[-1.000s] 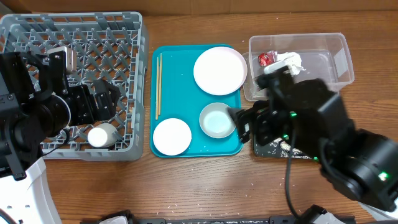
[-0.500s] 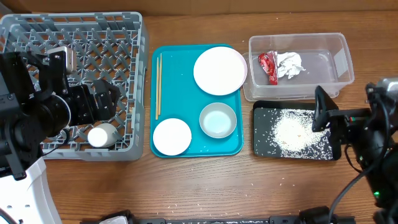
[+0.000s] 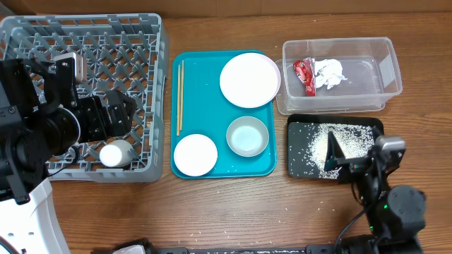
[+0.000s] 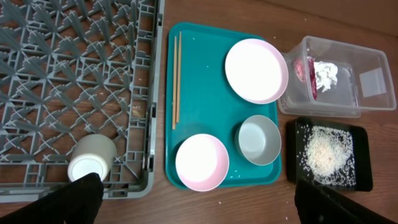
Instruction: Sort waste into correct bins and load items into the dishwasher
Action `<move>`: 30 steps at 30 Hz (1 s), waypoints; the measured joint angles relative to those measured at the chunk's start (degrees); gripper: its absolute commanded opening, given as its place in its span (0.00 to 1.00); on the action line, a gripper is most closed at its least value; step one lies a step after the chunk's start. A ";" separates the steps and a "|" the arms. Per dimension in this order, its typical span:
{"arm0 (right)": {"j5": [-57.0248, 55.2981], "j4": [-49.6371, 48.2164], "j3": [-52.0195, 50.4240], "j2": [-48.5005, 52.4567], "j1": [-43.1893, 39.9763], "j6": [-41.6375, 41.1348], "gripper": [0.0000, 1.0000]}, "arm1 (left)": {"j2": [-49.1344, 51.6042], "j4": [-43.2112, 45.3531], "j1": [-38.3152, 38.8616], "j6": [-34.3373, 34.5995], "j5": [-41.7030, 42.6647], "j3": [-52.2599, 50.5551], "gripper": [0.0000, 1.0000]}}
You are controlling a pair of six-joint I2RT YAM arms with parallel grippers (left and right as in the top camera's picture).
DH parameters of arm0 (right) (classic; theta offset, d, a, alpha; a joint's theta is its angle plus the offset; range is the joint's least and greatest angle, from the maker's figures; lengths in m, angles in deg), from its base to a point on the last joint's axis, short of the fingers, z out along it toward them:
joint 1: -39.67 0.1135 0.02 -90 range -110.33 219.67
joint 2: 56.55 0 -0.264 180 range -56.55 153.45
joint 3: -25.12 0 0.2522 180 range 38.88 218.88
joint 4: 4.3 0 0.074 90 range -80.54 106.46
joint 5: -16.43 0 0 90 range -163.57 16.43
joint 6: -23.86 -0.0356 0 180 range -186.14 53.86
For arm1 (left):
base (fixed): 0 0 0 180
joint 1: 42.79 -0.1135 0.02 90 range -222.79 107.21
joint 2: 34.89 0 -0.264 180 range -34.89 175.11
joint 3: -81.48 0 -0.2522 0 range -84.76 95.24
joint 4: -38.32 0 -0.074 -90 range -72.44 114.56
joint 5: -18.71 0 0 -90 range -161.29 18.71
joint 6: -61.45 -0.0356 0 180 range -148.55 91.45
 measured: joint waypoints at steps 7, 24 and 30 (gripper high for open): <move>0.17 -2.78 -11.54 -12.22 0.00 -0.02 1.00 | 0.00 0.00 0.00 0.00 0.00 0.00 1.00; 0.11 -12.22 -21.75 -15.41 0.00 0.00 1.00 | 0.00 0.00 0.00 0.00 0.00 0.00 1.00; 0.13 -12.15 -21.75 -15.43 0.00 0.00 1.00 | 0.00 0.00 0.00 0.00 0.00 0.00 1.00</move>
